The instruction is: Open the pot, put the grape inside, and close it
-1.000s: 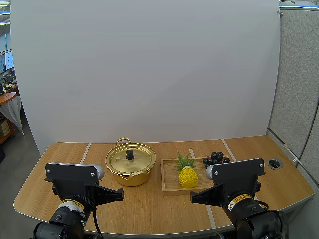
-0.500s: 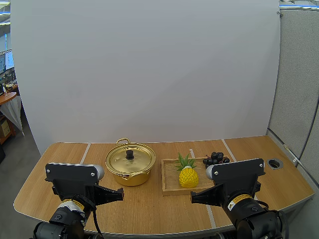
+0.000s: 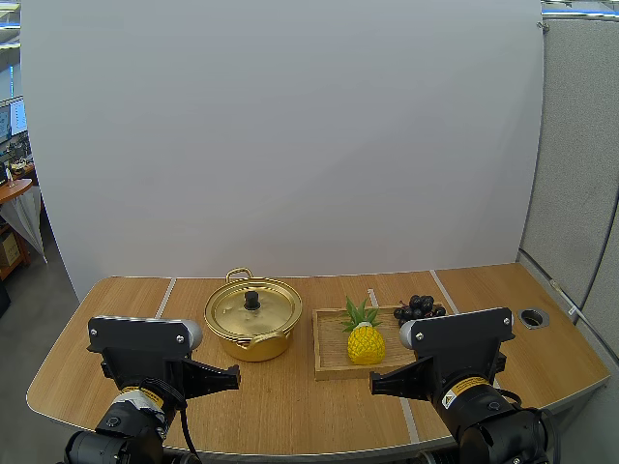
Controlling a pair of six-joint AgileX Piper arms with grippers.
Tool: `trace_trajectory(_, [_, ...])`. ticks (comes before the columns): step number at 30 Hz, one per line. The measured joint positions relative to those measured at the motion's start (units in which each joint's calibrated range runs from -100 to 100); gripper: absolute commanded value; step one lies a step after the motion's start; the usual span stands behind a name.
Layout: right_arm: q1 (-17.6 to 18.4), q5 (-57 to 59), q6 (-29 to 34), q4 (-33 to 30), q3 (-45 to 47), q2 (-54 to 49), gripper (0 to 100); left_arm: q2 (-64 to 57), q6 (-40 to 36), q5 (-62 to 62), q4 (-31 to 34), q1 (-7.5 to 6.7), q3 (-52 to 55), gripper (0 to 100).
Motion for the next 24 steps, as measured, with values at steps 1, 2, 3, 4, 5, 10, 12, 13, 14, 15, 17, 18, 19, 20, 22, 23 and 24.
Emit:
trace_trajectory(1, [0.0, 0.0, 0.0, 0.0, 0.0, 0.0, 0, 0.0, 0.0, 0.0, 0.0, 0.0, 0.0, 0])
trace_trajectory(2, [0.0, 0.0, 0.0, 0.0, 0.0, 0.0, 0, 0.0, 0.0, 0.0, 0.0, 0.0, 0.0, 0])
trace_trajectory(3, [0.0, 0.0, 0.0, 0.0, 0.0, 0.0, 0, 0.0, 0.0, 0.0, 0.0, 0.0, 0.0, 0])
trace_trajectory(4, [0.0, 0.0, 0.0, 0.0, 0.0, 0.0, 0, 0.0, 0.0, 0.0, 0.0, 0.0, 0.0, 0])
trace_trajectory(5, [0.0, 0.0, 0.0, 0.0, 0.0, 0.0, 0, 0.0, 0.0, 0.0, 0.0, 0.0, 0.0, 0])
trace_trajectory(10, [0.0, 0.0, 0.0, 0.0, 0.0, 0.0, 0, 0.0, 0.0, 0.0, 0.0, 0.0, 0.0, 0])
trace_trajectory(12, [0.0, 0.29, 0.0, 0.0, -0.09, 0.0, 0, 0.0, 0.0, 0.0, 0.0, 0.0, 0.0, 0])
trace_trajectory(13, [0.0, 0.73, 0.0, 0.0, -0.69, 0.0, 0, 0.0, 0.0, 0.0, 0.0, 0.0, 0.0, 0])
trace_trajectory(14, [0.0, 1.15, 0.0, 0.0, -1.68, 0.0, 0, 0.0, 0.0, 0.21, 0.0, 0.0, -0.15, 0])
trace_trajectory(15, [0.0, 1.4, 0.0, 0.0, -2.39, 0.0, 0, 0.0, 0.0, 0.43, 0.0, 0.0, -1.02, 0])
trace_trajectory(17, [0.0, 1.55, 0.0, 0.0, -3.72, 0.0, 0, 0.0, 0.0, 0.62, 0.0, 0.0, -3.07, 0])
trace_trajectory(18, [0.0, 1.55, 0.0, 0.0, -4.21, 0.0, 0, 0.0, 0.0, 0.4, 0.0, 0.0, -5.39, 0])
trace_trajectory(19, [0.0, 1.55, 0.0, 0.0, -4.48, -0.1, 0, 0.0, 0.0, 0.08, 0.0, 0.0, -5.97, 0])
trace_trajectory(20, [0.0, 1.55, 0.0, 0.0, -5.11, -0.1, 0, 0.0, 0.0, 0.07, 0.0, 0.0, -6.89, 0])
trace_trajectory(22, [0.0, 1.6, 0.0, 0.0, -6.64, -0.1, 0, 0.0, 0.0, 0.07, 0.0, 0.0, -8.49, 0])
trace_trajectory(23, [0.0, 1.84, 0.0, 0.0, -7.69, -0.1, 0, 0.0, 0.0, 0.07, 0.0, 0.0, -9.12, 0])
trace_trajectory(24, [0.0, 1.82, 0.0, 0.0, -9.09, -0.1, 0, 0.0, 0.12, 0.17, 0.0, 0.0, -12.15, 0])
